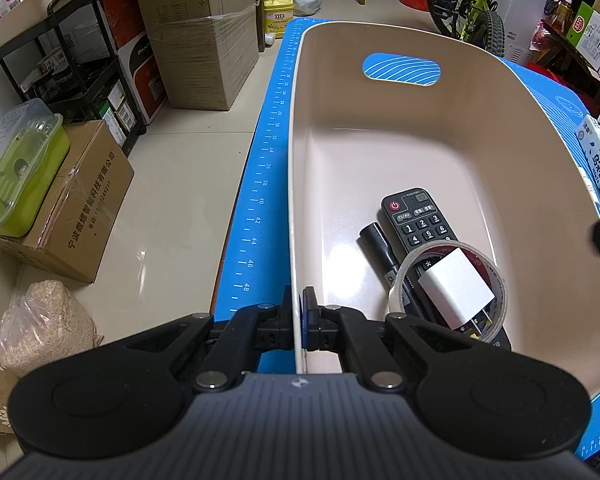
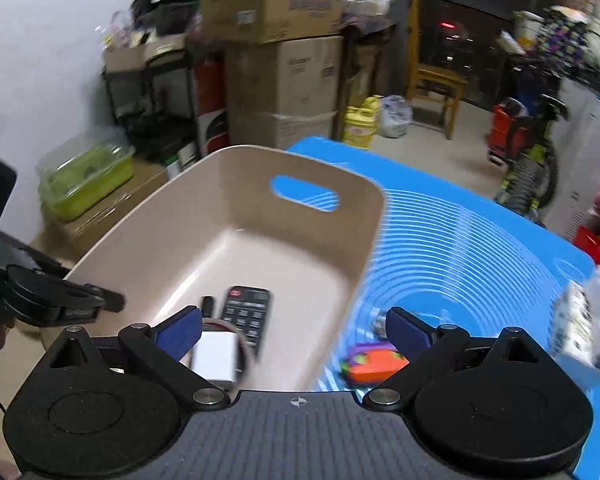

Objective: Organize rigid objects
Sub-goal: 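Move the right tool to the green round tin and grasp it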

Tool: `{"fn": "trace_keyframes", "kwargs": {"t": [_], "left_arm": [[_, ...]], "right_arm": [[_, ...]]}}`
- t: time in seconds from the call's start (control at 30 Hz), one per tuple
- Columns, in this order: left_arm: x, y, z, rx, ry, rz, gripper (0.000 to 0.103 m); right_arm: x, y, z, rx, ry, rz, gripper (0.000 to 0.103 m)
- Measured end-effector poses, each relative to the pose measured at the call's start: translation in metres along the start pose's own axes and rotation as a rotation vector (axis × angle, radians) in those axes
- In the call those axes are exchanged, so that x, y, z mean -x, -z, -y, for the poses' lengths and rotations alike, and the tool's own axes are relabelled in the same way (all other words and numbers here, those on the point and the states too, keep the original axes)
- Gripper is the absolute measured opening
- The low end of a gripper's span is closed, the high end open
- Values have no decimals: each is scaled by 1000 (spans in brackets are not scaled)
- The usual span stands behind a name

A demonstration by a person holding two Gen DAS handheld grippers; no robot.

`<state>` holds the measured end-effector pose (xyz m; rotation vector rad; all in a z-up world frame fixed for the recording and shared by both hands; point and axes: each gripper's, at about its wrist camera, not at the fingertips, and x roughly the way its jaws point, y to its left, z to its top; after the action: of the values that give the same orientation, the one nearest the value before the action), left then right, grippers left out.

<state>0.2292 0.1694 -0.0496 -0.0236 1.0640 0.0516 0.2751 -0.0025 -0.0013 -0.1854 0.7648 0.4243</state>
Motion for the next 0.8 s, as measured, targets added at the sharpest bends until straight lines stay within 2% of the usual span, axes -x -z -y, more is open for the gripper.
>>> {"fn": "trace_keyframes", "kwargs": {"t": [0.17,0.3,0.57,0.8], "left_arm": [[0,0,0,0,1,0,4],[0,0,1,0,0,0,4],[0,-1,2,1,0,0,4],[0,-1,2,0,1,0,4]], "right_arm": [[20,20,36,-99,63,17,98],[26,41,62,-151,123,-16,98],[17,88,102,-217,201,-144,98],[-8,120,120,-289,219,-279,87]]}}
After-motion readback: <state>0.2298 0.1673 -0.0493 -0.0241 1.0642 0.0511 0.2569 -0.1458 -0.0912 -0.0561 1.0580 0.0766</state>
